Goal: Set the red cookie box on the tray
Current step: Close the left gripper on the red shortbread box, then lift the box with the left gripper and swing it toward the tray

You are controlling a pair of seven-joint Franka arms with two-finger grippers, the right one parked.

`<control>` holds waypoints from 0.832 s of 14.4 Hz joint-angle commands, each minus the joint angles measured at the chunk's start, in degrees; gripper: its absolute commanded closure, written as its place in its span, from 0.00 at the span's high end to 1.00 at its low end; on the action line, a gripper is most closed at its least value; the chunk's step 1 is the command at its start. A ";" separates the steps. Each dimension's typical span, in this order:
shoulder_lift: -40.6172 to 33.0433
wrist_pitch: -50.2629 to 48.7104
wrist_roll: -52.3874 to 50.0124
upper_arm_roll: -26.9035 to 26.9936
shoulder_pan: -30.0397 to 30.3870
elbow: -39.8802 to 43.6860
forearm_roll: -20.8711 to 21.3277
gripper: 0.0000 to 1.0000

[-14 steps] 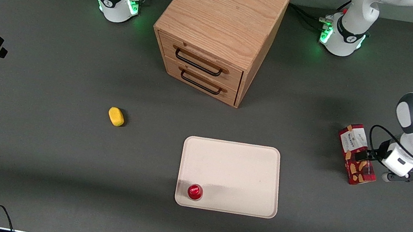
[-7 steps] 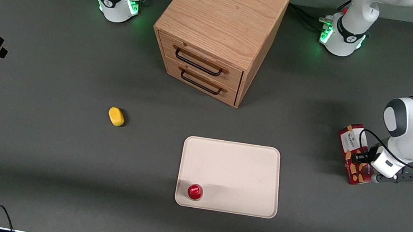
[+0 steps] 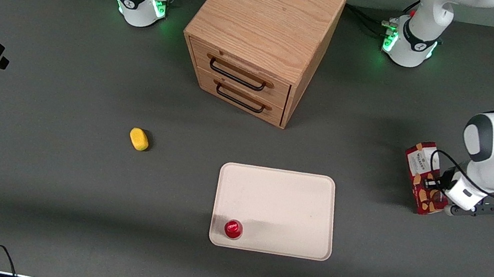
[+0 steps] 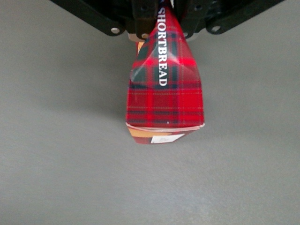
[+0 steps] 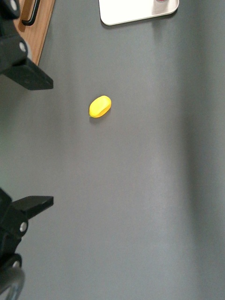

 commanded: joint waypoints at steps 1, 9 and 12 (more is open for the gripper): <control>-9.29 -16.86 -1.38 0.53 -0.78 5.21 0.87 0.00; -9.74 -57.18 -3.05 0.35 -0.87 35.56 7.56 0.00; -9.40 -56.67 -4.01 0.00 -1.13 35.74 7.38 0.00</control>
